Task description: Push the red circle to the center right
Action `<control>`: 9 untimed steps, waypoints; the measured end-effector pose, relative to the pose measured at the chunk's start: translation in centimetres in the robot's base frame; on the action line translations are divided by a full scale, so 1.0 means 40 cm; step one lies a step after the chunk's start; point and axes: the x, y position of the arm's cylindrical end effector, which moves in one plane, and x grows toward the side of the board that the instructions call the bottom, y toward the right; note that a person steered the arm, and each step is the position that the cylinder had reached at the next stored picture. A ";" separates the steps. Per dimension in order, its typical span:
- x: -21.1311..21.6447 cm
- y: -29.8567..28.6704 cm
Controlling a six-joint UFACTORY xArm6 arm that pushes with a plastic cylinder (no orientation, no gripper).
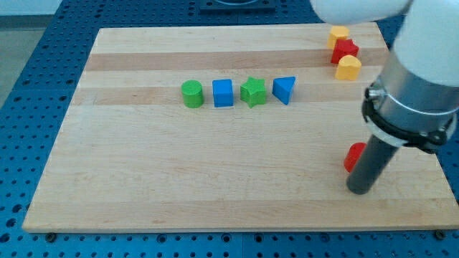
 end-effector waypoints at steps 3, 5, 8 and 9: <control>-0.144 0.135; -0.204 0.044; -0.240 0.128; -0.289 0.128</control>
